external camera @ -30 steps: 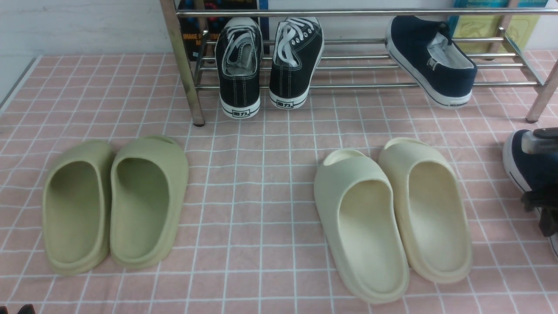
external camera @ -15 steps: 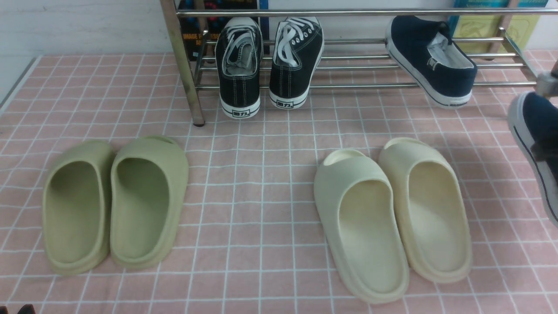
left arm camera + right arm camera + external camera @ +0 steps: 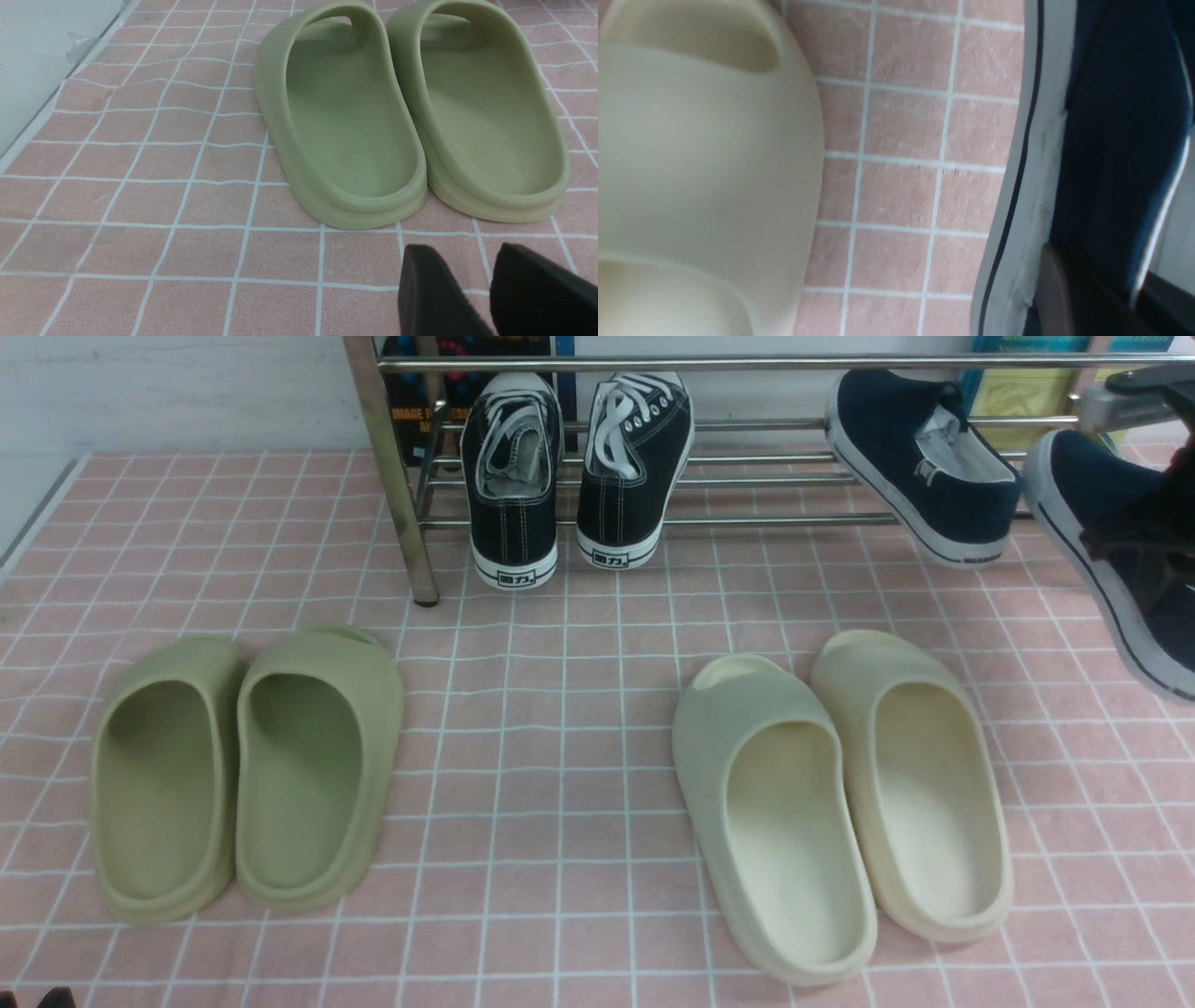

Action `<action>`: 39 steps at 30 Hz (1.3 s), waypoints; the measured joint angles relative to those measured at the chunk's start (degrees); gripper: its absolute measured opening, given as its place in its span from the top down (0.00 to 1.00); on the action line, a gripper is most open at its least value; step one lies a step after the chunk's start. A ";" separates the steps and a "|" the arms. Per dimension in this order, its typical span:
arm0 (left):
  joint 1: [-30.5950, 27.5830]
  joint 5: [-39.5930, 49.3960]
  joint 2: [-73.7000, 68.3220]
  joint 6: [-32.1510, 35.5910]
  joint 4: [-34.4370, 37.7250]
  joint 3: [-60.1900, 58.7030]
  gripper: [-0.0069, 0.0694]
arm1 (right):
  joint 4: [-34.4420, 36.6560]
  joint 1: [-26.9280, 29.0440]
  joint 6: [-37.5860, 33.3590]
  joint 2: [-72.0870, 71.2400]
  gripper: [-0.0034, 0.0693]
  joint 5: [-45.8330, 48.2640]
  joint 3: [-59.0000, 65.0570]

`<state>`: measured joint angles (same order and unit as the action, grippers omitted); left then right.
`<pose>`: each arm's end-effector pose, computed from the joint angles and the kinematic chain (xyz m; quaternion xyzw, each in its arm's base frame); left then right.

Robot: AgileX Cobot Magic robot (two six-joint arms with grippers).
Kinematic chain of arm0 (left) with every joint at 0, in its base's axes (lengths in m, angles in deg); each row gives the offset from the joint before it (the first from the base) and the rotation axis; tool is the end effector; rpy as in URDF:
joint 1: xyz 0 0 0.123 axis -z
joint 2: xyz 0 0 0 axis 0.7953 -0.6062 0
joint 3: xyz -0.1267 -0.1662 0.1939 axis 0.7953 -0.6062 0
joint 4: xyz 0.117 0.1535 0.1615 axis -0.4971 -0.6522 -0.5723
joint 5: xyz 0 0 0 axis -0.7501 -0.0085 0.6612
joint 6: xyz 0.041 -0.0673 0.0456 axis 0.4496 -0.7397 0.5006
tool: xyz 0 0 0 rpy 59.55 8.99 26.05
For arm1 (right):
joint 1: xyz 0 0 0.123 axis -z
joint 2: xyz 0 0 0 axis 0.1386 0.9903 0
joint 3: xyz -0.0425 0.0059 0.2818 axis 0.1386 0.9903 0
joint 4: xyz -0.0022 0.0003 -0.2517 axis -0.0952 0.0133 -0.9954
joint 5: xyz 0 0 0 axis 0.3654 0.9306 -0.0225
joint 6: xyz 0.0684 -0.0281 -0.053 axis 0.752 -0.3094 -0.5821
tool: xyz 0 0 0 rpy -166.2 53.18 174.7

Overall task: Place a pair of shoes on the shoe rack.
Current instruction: Use the right arm to put a shoe into the shoe rack

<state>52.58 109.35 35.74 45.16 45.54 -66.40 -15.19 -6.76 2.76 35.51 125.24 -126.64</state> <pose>0.0527 0.0047 0.1729 -0.0004 0.8011 0.0326 0.5977 0.4116 -0.0111 0.2947 -0.0429 0.9836 -0.0246 0.1736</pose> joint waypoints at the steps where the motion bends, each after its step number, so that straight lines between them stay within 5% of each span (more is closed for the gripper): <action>1: 0.00 0.00 0.00 0.00 0.00 0.00 0.60 | -0.12 0.00 -0.48 1.45 0.94 0.32 -2.02; 15: 0.00 0.00 0.00 0.00 0.00 0.00 0.60 | -0.79 0.00 -9.99 21.87 0.94 1.47 -32.25; 31: 0.00 0.00 0.00 0.00 0.00 0.00 0.60 | 0.94 -0.11 -12.44 24.41 0.93 -5.71 -34.53; 34: 0.00 0.00 0.00 0.00 0.00 0.00 0.60 | 1.07 -0.11 -12.44 24.48 0.89 -5.78 -34.53; 38: 0.00 0.00 0.00 0.00 0.00 0.00 0.60 | 1.07 -0.11 -10.85 24.32 0.76 -6.19 -34.72; 39: 0.00 0.00 0.00 0.00 0.00 0.00 0.60 | 1.07 -0.11 -9.70 23.79 0.66 -5.36 -34.75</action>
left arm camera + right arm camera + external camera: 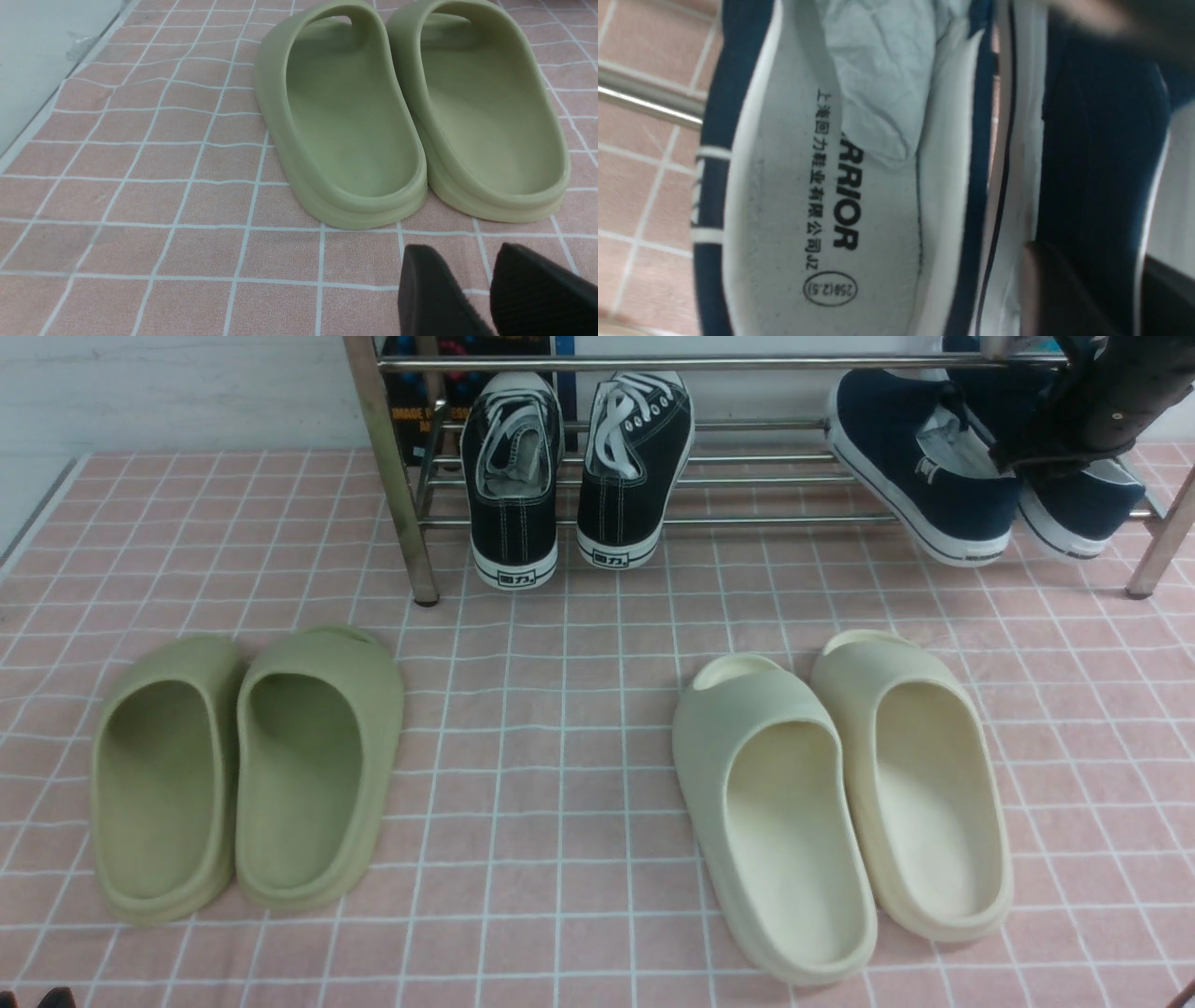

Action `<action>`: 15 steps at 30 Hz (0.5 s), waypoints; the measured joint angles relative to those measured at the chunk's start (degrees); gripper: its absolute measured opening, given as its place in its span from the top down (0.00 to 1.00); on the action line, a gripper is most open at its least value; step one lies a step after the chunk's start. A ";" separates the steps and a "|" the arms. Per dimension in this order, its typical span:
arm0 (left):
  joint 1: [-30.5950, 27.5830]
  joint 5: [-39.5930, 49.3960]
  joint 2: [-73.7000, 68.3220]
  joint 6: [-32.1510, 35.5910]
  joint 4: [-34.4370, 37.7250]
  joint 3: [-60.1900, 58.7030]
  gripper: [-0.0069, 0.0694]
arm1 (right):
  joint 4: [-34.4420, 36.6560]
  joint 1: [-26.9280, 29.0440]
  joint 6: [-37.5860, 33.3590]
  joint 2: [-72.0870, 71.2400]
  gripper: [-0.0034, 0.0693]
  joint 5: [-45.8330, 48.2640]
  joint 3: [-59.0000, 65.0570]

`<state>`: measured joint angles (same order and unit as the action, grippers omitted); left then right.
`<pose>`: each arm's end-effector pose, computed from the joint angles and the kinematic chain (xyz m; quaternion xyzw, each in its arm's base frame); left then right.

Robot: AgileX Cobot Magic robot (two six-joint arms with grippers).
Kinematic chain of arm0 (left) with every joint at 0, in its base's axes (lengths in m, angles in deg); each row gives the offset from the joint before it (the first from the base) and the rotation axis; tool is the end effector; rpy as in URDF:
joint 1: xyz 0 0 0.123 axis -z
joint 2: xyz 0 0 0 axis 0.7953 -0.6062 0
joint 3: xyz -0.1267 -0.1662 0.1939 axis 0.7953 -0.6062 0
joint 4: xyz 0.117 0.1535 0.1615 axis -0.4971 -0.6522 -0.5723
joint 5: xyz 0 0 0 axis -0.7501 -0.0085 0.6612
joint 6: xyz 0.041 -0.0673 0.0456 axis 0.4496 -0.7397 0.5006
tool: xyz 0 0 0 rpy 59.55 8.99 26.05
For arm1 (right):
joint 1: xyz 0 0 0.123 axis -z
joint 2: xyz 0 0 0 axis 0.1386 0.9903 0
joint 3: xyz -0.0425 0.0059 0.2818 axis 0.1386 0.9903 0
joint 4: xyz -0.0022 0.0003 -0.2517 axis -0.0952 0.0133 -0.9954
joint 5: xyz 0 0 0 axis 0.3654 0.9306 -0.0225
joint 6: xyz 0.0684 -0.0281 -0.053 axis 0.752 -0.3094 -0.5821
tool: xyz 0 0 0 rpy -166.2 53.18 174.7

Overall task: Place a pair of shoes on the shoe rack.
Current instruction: Use the right arm to put a shoe into the shoe rack

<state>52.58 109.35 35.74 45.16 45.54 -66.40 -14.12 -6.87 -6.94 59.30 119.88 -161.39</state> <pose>0.0527 0.0047 0.1729 -0.0004 0.8011 0.0326 0.5977 0.5209 -0.0108 0.2811 -0.1199 0.9422 -0.0501 0.3088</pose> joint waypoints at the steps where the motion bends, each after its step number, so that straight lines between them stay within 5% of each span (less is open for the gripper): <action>1: 0.00 0.00 0.00 0.00 0.00 0.00 0.60 | 0.00 0.00 0.39 -0.56 0.60 1.04 0.00; 4: 0.00 0.00 0.00 0.00 0.00 0.00 0.60 | 0.05 0.00 1.01 -2.65 0.43 5.96 -0.29; 8: 0.00 0.00 0.00 0.00 -0.06 0.00 0.60 | -0.02 0.00 1.48 -5.83 0.34 11.03 -0.34; 11: 0.00 0.00 0.00 0.00 -0.06 0.00 0.60 | -1.11 0.00 3.38 -7.52 0.36 11.22 0.56; 15: 0.00 0.00 0.00 0.00 -0.06 0.00 0.60 | -5.37 0.00 6.66 -10.63 0.52 11.22 5.32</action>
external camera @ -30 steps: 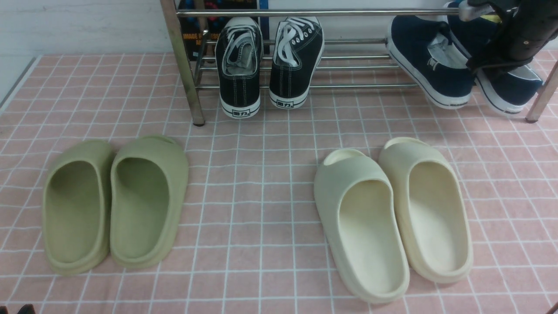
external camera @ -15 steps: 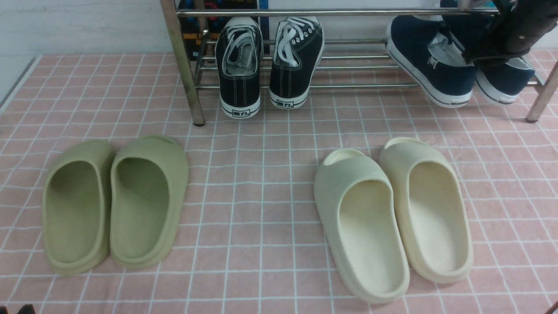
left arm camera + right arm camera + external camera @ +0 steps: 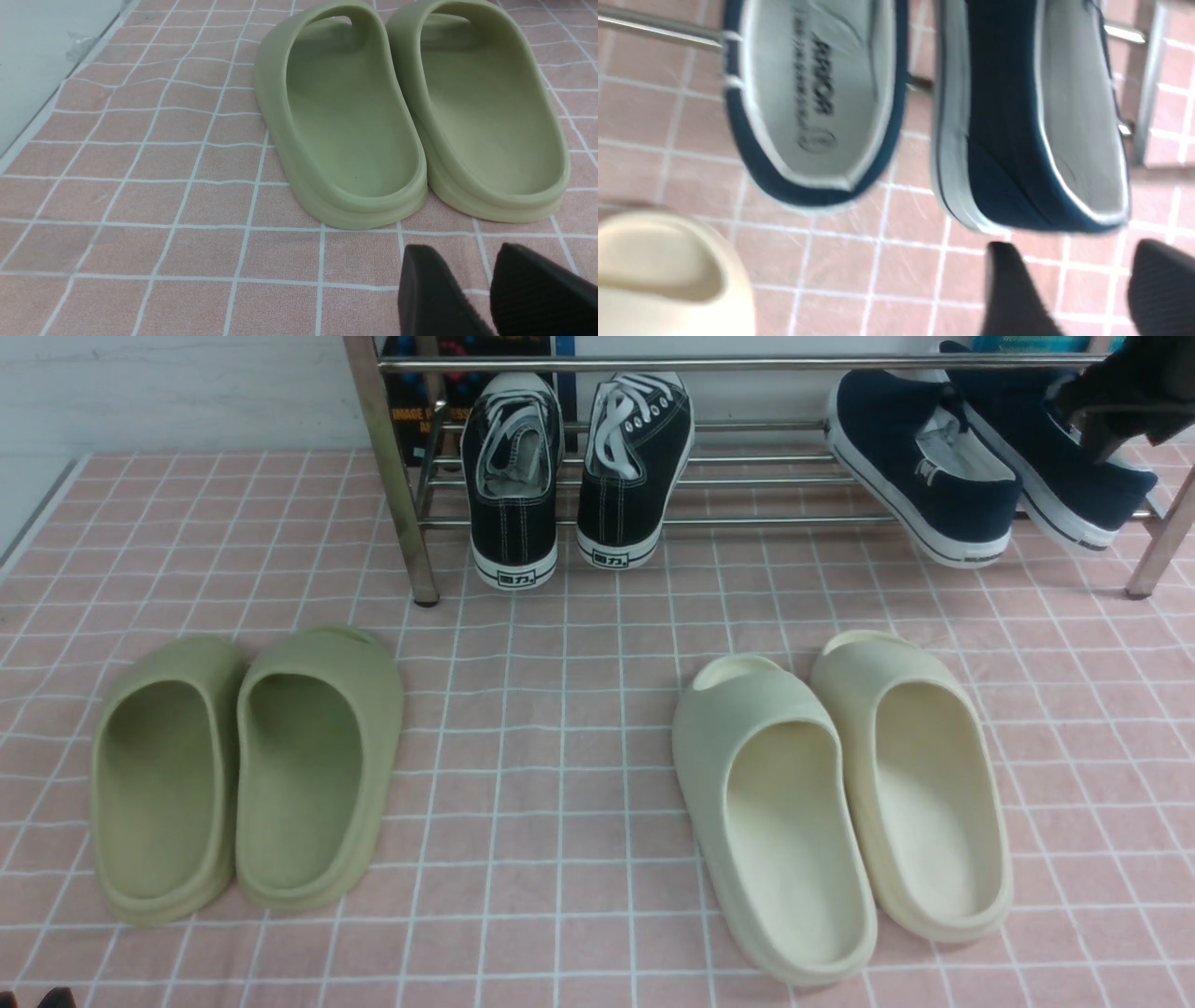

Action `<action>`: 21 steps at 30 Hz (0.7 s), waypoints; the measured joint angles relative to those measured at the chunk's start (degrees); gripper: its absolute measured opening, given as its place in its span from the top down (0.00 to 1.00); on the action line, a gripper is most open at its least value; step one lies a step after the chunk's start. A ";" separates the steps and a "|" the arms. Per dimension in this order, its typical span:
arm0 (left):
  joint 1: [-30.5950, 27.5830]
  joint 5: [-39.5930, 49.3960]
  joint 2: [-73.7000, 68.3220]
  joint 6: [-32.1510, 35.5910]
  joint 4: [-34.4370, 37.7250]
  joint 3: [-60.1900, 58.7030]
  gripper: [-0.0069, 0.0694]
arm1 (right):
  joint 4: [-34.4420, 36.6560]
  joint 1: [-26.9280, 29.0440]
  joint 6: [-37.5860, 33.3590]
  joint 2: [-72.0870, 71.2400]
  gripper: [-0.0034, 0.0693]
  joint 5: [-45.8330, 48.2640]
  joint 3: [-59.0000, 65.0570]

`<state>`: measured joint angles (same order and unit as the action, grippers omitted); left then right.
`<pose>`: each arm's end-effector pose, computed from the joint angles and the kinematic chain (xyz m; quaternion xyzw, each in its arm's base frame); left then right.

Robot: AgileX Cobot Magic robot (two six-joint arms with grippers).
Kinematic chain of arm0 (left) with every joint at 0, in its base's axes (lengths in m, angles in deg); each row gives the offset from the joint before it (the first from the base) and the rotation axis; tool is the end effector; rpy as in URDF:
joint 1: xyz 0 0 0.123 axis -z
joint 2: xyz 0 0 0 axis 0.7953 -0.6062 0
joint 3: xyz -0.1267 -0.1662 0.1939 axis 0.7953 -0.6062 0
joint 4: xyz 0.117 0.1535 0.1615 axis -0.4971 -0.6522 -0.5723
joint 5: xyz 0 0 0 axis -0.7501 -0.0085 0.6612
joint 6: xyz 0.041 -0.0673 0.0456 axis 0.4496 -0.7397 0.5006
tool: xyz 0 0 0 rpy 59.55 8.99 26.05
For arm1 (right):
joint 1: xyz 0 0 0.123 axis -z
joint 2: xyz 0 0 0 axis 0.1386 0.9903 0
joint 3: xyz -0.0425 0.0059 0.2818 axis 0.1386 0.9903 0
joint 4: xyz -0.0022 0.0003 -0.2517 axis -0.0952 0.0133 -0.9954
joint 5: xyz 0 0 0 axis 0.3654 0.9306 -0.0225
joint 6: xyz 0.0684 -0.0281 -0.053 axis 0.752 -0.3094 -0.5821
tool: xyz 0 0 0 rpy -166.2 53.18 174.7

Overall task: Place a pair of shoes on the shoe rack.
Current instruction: Use the right arm to put a shoe into the shoe rack

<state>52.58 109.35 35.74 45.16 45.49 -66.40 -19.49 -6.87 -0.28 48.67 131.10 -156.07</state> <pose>0.0527 0.0048 0.1729 -0.0001 0.8011 0.0330 0.5977 0.4700 -0.0180 0.3365 -0.0680 0.9610 -0.0744 0.2576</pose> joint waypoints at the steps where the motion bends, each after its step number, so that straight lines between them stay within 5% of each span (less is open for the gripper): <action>1: 0.00 0.00 0.00 0.00 0.00 0.00 0.60 | -0.53 0.08 0.42 -0.72 0.56 0.00 1.09; 8: 0.00 0.00 0.00 0.00 0.00 0.00 0.60 | -2.09 2.73 2.14 -4.45 0.96 -0.14 15.71; 21: 0.00 0.00 0.00 0.00 0.00 0.00 0.60 | 0.02 0.11 8.44 -0.34 0.98 -19.01 19.52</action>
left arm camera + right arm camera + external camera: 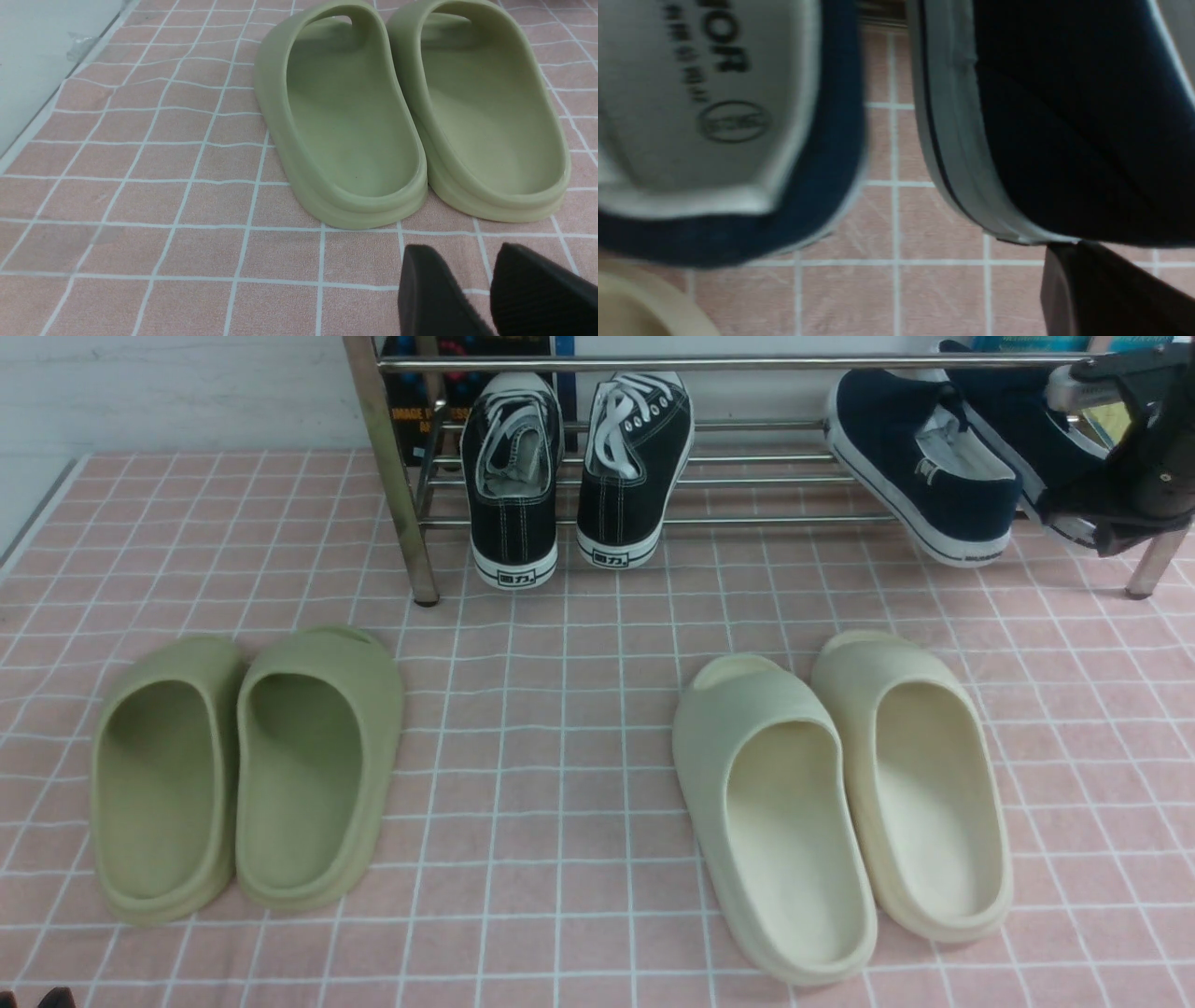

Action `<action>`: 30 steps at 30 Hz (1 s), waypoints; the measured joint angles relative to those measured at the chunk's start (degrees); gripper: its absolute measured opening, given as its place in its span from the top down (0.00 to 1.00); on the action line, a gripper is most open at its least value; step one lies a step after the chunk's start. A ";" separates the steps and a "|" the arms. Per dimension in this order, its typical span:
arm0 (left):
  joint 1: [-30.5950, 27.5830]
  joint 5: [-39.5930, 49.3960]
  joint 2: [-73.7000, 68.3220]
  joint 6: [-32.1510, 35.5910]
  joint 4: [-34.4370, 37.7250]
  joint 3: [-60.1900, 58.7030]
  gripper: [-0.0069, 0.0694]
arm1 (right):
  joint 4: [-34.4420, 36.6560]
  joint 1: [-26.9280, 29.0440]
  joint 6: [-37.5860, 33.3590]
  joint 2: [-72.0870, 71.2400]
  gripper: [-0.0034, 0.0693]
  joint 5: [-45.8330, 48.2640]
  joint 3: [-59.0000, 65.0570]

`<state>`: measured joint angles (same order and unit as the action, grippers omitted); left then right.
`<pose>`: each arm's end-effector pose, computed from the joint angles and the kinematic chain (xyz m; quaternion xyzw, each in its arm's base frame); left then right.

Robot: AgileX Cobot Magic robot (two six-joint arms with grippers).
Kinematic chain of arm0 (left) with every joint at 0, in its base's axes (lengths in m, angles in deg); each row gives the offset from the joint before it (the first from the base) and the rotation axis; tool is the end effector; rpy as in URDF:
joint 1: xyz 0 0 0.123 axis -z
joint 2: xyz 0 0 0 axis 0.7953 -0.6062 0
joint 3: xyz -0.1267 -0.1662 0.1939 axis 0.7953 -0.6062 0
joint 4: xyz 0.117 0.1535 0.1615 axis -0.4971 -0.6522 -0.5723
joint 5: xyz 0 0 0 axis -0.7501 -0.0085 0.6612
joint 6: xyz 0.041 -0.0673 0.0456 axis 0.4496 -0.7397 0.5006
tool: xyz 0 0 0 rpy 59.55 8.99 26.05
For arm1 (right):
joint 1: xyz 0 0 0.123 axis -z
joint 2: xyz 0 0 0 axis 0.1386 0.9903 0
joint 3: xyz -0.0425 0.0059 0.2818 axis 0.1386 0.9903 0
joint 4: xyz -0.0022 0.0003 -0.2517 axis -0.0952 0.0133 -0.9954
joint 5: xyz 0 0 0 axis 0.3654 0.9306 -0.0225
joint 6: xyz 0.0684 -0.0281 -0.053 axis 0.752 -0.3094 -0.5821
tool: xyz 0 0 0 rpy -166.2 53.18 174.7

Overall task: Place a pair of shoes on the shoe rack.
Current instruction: Use the right arm to put a shoe into the shoe rack

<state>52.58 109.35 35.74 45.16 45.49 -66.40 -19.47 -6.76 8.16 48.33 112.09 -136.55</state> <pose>0.0527 0.0048 0.1729 -0.0001 0.8011 0.0330 0.5977 0.4792 -0.0176 0.2542 -0.0129 0.9639 -0.0515 0.2609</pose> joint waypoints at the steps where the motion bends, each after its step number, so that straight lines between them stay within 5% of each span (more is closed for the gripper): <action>1: 0.00 0.00 0.00 0.00 0.00 0.00 0.60 | 0.13 -0.69 -0.20 0.00 0.97 -0.35 0.00; 17: 0.00 0.00 0.00 0.00 0.00 0.00 0.60 | -5.49 -3.99 2.43 -0.98 0.96 1.34 -0.54; 30: 0.00 0.00 0.00 0.00 0.00 0.00 0.60 | -1.53 -4.03 0.39 -22.69 0.96 11.25 5.57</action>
<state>52.58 109.35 35.74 45.16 45.49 -66.40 -21.00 -10.79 8.54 25.63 123.34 -130.99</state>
